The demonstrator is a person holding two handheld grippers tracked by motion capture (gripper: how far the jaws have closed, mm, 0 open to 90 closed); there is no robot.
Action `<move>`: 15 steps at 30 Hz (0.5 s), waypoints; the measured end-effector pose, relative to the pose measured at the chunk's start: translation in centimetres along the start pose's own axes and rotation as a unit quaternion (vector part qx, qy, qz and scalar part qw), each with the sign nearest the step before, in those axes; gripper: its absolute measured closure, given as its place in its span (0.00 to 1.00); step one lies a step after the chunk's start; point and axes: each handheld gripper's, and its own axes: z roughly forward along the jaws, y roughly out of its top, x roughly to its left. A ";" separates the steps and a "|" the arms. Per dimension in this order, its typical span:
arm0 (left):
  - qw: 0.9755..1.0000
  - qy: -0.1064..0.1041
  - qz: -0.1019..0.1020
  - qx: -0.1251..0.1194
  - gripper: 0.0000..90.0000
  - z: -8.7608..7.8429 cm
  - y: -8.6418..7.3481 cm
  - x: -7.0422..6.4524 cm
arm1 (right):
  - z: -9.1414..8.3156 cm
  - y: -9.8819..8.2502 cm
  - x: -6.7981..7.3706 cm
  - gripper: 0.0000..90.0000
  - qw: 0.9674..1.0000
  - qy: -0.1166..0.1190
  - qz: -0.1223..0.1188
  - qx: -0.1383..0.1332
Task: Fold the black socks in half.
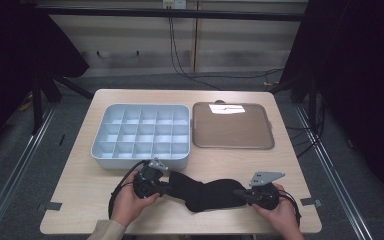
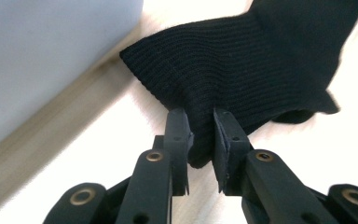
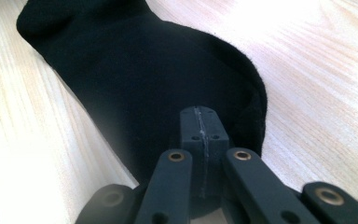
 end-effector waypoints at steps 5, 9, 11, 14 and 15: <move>1.000 -0.009 -0.001 -0.012 0.86 -0.8 0.2 -0.4 | 0.1 0.2 0.2 1.00 1.000 -0.002 -0.005 0.003; 1.000 -0.012 0.003 -0.021 0.86 -1.5 0.5 -0.6 | 0.3 0.3 0.3 1.00 1.000 0.001 -0.008 0.003; 1.000 -0.014 0.001 -0.022 0.86 -1.6 0.5 -0.7 | 0.3 0.3 0.3 1.00 1.000 0.002 -0.009 0.003; 1.000 -0.015 0.005 -0.024 0.86 -1.9 0.6 -0.8 | 0.4 0.4 0.4 1.00 1.000 0.007 -0.007 0.005; 1.000 -0.016 0.008 -0.025 0.86 -2.1 0.7 -0.8 | 0.4 0.4 0.4 1.00 1.000 0.008 -0.007 0.004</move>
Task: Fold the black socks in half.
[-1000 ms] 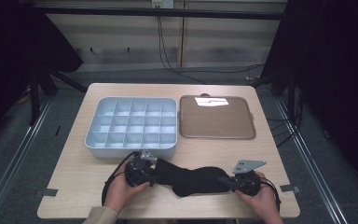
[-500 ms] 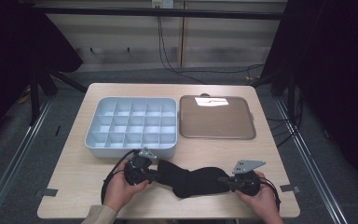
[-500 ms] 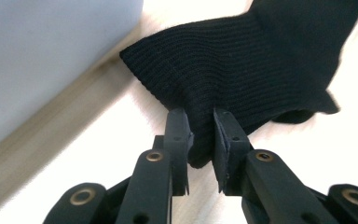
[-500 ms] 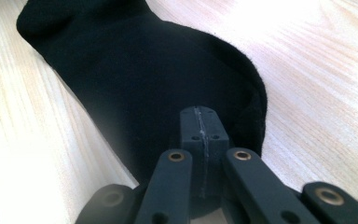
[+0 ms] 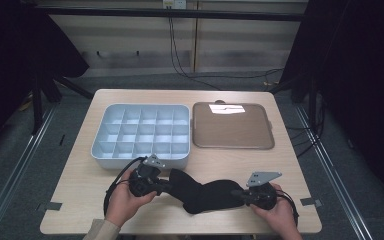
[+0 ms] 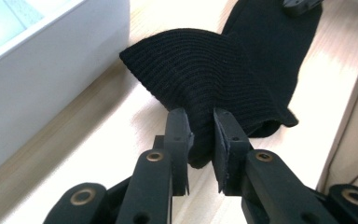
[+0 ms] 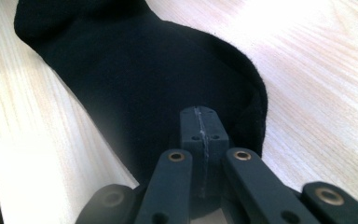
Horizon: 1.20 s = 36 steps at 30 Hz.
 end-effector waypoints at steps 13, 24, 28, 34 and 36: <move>1.000 -0.008 -0.001 -0.012 0.86 -1.4 0.6 0.0 | 0.6 0.4 0.5 1.00 1.000 0.011 0.002 -0.003; 1.000 -0.011 0.014 -0.014 0.86 -2.0 1.4 -0.7 | 0.9 0.7 1.0 1.00 1.000 0.018 0.001 -0.003; 1.000 -0.013 0.011 -0.012 0.86 -1.9 1.5 -0.8 | 1.1 0.8 1.1 1.00 1.000 0.021 0.001 -0.004; 1.000 -0.014 0.016 -0.011 0.86 -1.9 1.7 -1.0 | 1.4 1.0 1.4 1.00 1.000 0.028 0.002 -0.005; 1.000 -0.016 0.014 -0.012 0.86 -1.8 1.8 -1.1 | 1.4 1.0 1.5 1.00 1.000 0.027 0.000 -0.004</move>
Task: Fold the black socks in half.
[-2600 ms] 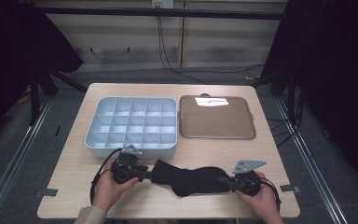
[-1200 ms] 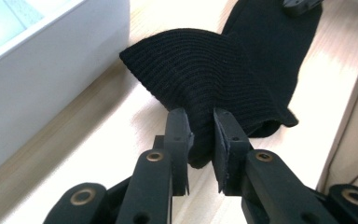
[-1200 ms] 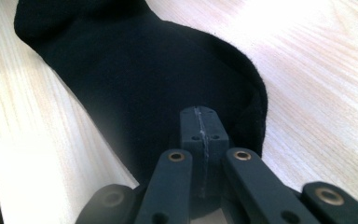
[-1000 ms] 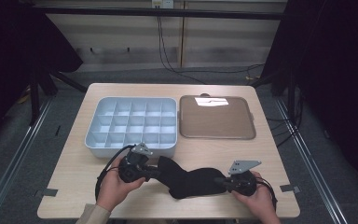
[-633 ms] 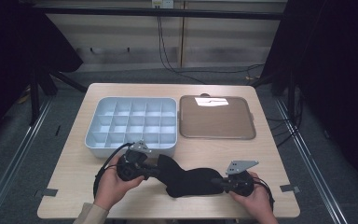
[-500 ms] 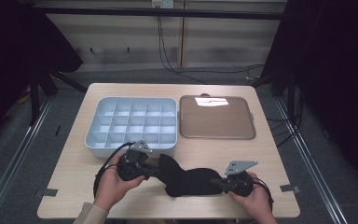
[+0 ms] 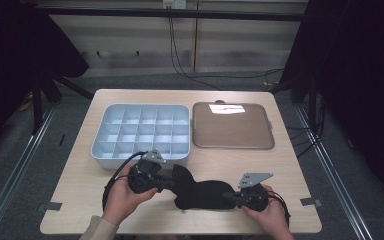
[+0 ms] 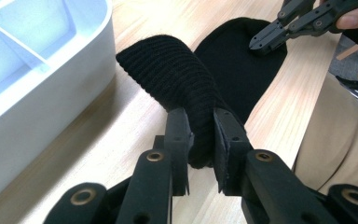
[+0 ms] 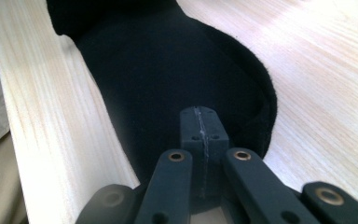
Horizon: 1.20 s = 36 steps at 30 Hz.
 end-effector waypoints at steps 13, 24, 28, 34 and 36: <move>1.000 -0.006 0.007 0.000 0.86 0.2 0.6 -0.4 | 0.5 0.3 0.5 1.00 1.000 0.004 -0.005 -0.001; 1.000 -0.015 0.013 -0.001 0.86 0.6 1.0 -0.7 | 0.8 0.5 0.8 1.00 1.000 0.004 -0.009 -0.002; 1.000 -0.018 0.019 0.004 0.86 0.9 1.3 -0.9 | 0.9 0.6 0.9 1.00 1.000 0.005 -0.010 -0.003; 1.000 -0.019 0.017 0.004 0.86 1.0 1.3 -0.8 | 0.7 0.7 0.9 1.00 1.000 0.001 -0.014 -0.002; 1.000 -0.015 0.015 0.004 0.86 0.9 1.2 -0.9 | 0.7 0.7 0.8 1.00 1.000 0.000 -0.014 -0.003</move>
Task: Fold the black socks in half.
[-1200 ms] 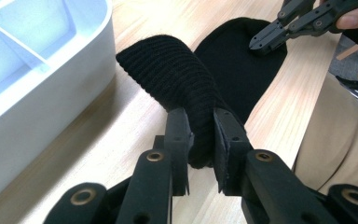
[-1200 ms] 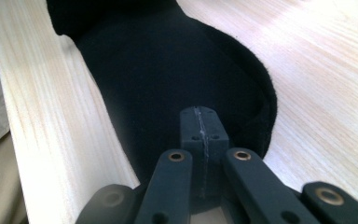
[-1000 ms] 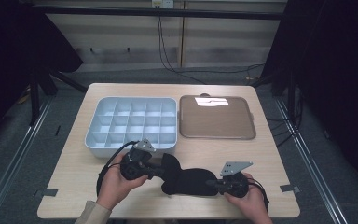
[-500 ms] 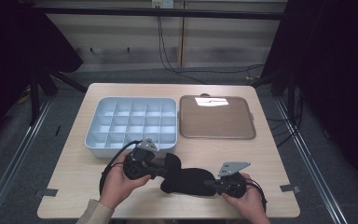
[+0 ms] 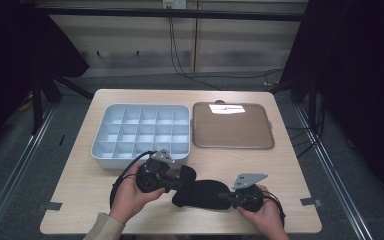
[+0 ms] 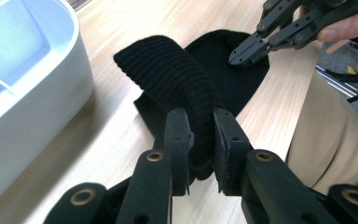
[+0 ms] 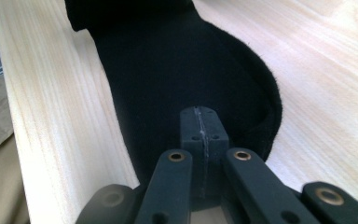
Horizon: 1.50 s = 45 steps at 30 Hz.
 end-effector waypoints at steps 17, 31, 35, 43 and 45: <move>1.000 0.005 0.006 0.001 0.86 -0.2 0.0 0.2 | -3.7 -1.7 -2.5 1.00 0.999 -0.039 0.018 -0.011; 1.000 0.003 0.009 0.000 0.86 -0.2 0.3 0.0 | -2.1 -1.8 -2.0 1.00 1.000 -0.019 0.006 0.017; 1.000 0.000 0.014 0.004 0.86 -0.1 0.6 -0.2 | -1.9 -1.7 -1.9 1.00 1.000 -0.016 0.002 0.014; 1.000 -0.002 0.018 0.011 0.86 0.3 0.8 -0.4 | -1.2 -1.2 -1.3 1.00 1.000 -0.010 -0.005 0.012; 1.000 -0.003 0.021 0.013 0.86 0.3 0.9 -0.4 | -1.1 -1.1 -1.2 1.00 1.000 -0.009 -0.007 0.009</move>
